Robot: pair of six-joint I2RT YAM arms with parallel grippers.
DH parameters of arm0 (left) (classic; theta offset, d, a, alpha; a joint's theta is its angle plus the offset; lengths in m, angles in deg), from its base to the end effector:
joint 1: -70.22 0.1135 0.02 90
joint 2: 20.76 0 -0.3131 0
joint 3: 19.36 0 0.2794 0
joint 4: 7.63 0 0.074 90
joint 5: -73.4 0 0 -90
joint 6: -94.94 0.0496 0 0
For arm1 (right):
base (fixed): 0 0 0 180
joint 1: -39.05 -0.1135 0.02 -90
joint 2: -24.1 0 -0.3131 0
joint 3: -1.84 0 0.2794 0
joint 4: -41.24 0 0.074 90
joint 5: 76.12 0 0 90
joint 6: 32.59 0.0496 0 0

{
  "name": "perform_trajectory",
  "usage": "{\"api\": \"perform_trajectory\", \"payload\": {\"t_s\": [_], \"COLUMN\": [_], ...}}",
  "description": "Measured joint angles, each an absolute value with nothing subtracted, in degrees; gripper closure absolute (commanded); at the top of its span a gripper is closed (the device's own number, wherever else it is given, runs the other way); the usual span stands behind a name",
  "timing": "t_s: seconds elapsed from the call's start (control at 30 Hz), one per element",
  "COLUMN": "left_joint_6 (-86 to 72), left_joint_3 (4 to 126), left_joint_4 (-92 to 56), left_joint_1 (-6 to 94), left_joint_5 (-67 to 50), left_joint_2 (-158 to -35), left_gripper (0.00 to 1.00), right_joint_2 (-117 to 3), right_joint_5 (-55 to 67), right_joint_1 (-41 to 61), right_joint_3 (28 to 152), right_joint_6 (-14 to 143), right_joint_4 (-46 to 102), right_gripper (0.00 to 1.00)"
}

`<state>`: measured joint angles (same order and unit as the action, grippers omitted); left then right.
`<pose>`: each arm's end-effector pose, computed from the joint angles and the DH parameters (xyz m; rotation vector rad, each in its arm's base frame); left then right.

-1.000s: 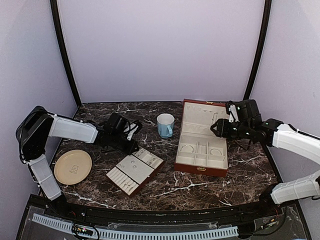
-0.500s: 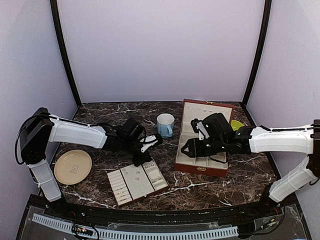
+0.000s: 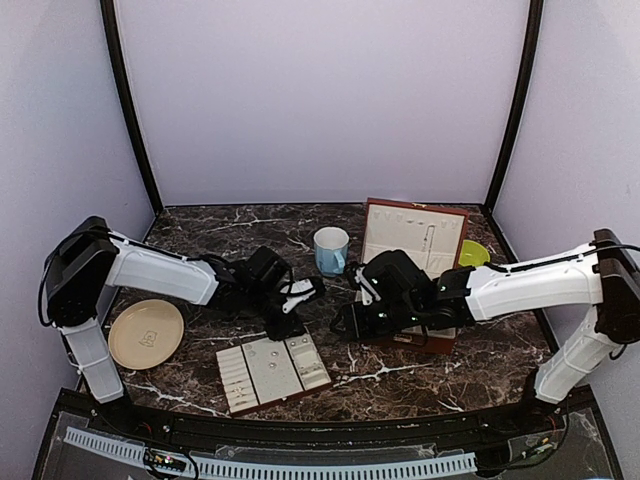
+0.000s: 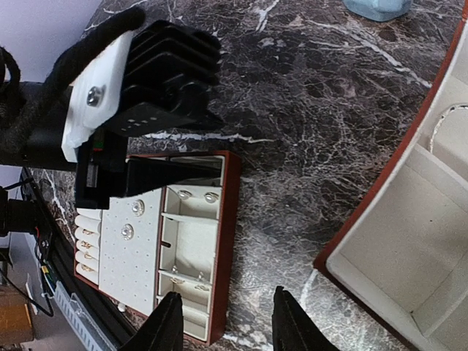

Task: Organize the mixed jewelry
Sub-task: Position the compartment layer at the center of the board, then pick up the compartment layer from the center of the board.

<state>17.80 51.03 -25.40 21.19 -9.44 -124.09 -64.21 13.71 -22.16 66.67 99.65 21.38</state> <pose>0.2607 -0.3096 0.1709 1.3303 2.1105 -0.4247 0.1718 0.3129 0.2303 -0.4148 2.4730 0.8513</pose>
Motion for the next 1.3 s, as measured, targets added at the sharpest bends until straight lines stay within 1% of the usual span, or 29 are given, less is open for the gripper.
{"api": "perform_trajectory", "payload": {"t_s": [0.07,0.17,0.23,0.3,0.37,0.57,0.77,0.9,1.17,1.3], "left_joint_6": [17.0,14.7,12.6,10.1,7.8,-0.3,-6.4,-8.0,-9.1,-9.3], "left_joint_3": [49.2,44.1,40.1,36.2,34.0,33.2,36.2,37.2,38.1,38.1], "left_joint_4": [-23.6,-20.6,-18.3,-16.4,-15.2,-14.9,-18.0,-19.3,-20.1,-19.8], "left_joint_1": [21.2,22.4,24.8,28.8,32.2,36.4,43.8,46.5,47.0,47.1], "left_joint_5": [-9.5,-9.7,-9.5,-9.4,-10.6,-12.4,-8.1,-4.8,0.2,1.5], "left_joint_2": [-123.0,-117.8,-112.5,-106.3,-101.5,-91.8,-89.8,-87.9,-87.3,-87.2], "left_gripper": [0.48,0.43,0.42,0.38,0.33,0.32,0.31,0.31,0.32,0.33], "right_joint_2": [-65.1,-66.4,-67.4,-68.7,-70.6,-78.2,-84.0,-86.3,-90.7,-92.1], "right_joint_5": [14.5,15.4,15.5,15.4,15.5,16.2,17.5,18.2,19.7,21.5], "right_joint_1": [-23.4,-25.1,-25.8,-26.3,-26.6,-27.3,-27.7,-27.8,-28.5,-28.9], "right_joint_3": [68.4,70.5,71.1,71.5,72.5,79.0,84.4,86.2,90.7,93.2], "right_joint_6": [99.8,99.8,100.1,100.4,100.4,99.9,99.5,99.5,99.6,100.0], "right_joint_4": [20.8,20.0,19.9,19.5,18.4,14.5,9.7,7.1,3.1,0.5], "right_gripper": [0.61,0.61,0.61,0.62,0.64,0.67,0.68,0.69,0.83,0.95]}}
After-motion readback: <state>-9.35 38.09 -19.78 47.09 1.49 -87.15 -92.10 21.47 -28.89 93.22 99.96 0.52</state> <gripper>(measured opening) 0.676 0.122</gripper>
